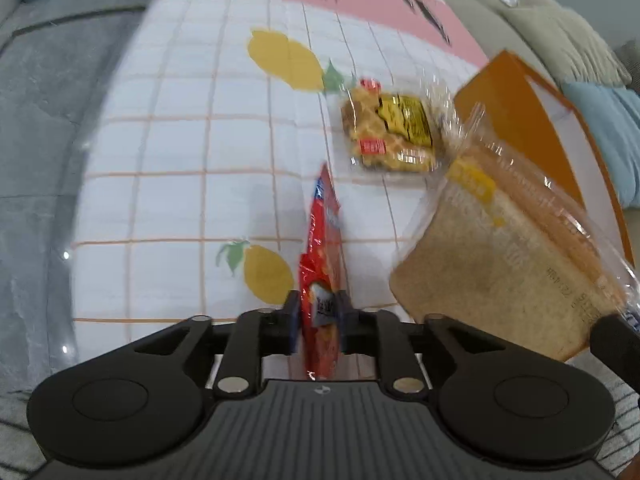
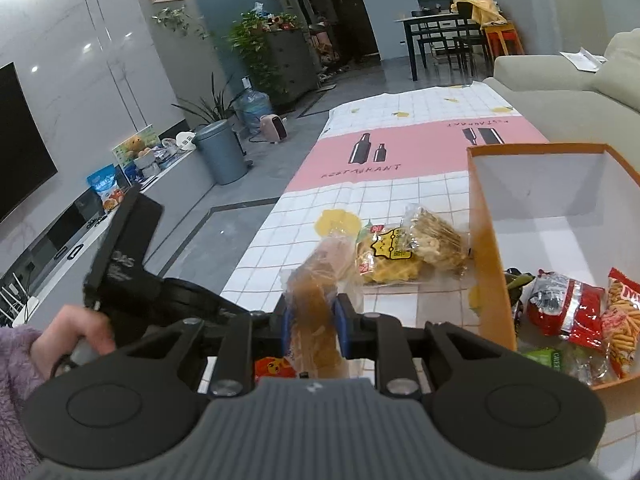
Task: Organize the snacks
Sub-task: 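Carry the red sausage stick and bread loaf toward the orange box with both grippers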
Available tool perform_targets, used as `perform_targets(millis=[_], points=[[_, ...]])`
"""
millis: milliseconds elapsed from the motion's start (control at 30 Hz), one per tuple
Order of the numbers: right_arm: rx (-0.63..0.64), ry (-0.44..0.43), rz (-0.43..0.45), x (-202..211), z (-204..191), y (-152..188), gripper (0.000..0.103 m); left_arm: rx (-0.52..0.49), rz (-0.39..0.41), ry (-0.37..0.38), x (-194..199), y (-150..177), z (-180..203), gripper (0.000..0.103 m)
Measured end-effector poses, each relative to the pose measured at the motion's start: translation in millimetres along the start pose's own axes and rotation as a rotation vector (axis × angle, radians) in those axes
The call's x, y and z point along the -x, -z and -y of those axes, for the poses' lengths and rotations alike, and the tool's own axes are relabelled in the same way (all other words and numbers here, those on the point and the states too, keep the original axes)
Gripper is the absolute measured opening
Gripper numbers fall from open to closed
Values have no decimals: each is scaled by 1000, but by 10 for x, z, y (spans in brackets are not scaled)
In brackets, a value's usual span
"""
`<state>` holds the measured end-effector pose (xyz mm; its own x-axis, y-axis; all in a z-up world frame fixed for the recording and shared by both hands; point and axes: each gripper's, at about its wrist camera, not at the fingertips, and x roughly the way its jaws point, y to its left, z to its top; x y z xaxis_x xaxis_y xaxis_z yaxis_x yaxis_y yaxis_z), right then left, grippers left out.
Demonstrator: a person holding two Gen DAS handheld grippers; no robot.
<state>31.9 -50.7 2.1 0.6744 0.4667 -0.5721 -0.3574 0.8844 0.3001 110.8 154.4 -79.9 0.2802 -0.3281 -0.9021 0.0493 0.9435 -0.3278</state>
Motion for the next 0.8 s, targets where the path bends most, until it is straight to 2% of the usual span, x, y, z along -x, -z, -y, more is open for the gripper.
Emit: perform_targets(millis=[67,100,200,267,400,633,733,800], points=[[-12,2,-18,-57,25,15,21,-5,-29,-10,-110,10,54,38],[-23,5,-24,-78,43,30,22,-18,-6,-25,-114,-2,82,29],[-46,7,-31,-126,106,59,25,-26,43,-14,-59,-9,109,13],[-56,14,-38,-148,135,75,25,-18,59,8,-29,-12,83,9],[-65,17,-65,-225,130,116,27,-20,105,1,78,-6,34,8],[-40,29,-94,-497,36,192,49,-8,134,10,143,-44,-39,8],[-24,70,-108,-697,39,203,49,-20,123,4,127,-39,-27,8],[-46,53,-119,-813,105,201,48,-25,124,-4,133,-29,-25,8]])
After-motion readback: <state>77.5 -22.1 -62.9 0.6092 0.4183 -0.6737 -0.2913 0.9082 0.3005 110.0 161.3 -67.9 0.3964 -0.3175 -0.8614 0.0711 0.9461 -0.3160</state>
